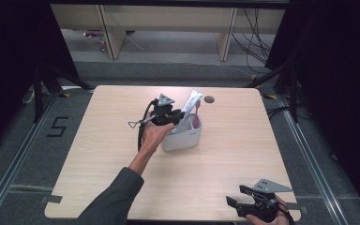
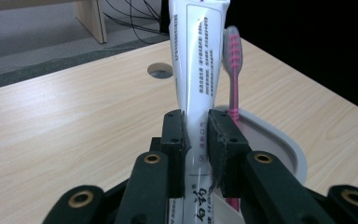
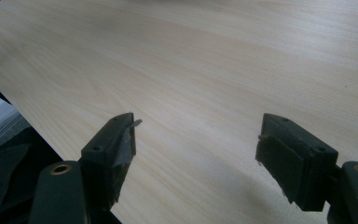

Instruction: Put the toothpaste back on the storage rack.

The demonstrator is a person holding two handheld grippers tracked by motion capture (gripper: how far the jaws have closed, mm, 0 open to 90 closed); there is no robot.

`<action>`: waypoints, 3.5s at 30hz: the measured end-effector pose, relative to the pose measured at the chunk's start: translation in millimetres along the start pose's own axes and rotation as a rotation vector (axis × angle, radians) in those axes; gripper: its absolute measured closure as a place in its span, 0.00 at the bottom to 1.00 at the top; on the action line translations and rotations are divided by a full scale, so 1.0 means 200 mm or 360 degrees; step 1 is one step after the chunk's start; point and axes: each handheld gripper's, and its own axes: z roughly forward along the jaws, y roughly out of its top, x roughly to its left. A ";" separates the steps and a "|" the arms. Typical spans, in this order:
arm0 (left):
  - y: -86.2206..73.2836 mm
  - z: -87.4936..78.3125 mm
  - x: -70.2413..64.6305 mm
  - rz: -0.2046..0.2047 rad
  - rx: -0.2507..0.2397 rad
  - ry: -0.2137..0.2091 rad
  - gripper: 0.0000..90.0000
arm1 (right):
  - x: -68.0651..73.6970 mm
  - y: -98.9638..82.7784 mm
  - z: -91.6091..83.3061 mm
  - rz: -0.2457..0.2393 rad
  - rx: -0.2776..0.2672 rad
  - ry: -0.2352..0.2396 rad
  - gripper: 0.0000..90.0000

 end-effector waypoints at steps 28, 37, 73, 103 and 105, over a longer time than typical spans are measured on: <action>-0.02 -0.14 0.03 0.0020 0.0011 -0.0004 0.93 | 0.01 0.00 0.00 0.0054 0.0030 0.0014 0.31; -0.03 -0.19 0.02 0.0000 0.0017 -0.0011 0.92 | 0.01 0.00 0.00 0.0050 0.0028 0.0011 0.31; -0.25 -0.45 0.09 -0.0052 0.0032 -0.0093 0.85 | 0.00 -0.01 0.00 0.0001 0.0031 -0.0006 0.31; -0.43 -0.62 0.03 -0.0055 0.0144 -0.0125 0.32 | 0.01 -0.01 0.02 0.0020 0.0041 0.0008 0.31; -0.44 -0.63 0.02 -0.0049 0.0142 -0.0118 0.31 | 0.03 -0.01 0.02 0.0079 0.0046 0.0016 0.31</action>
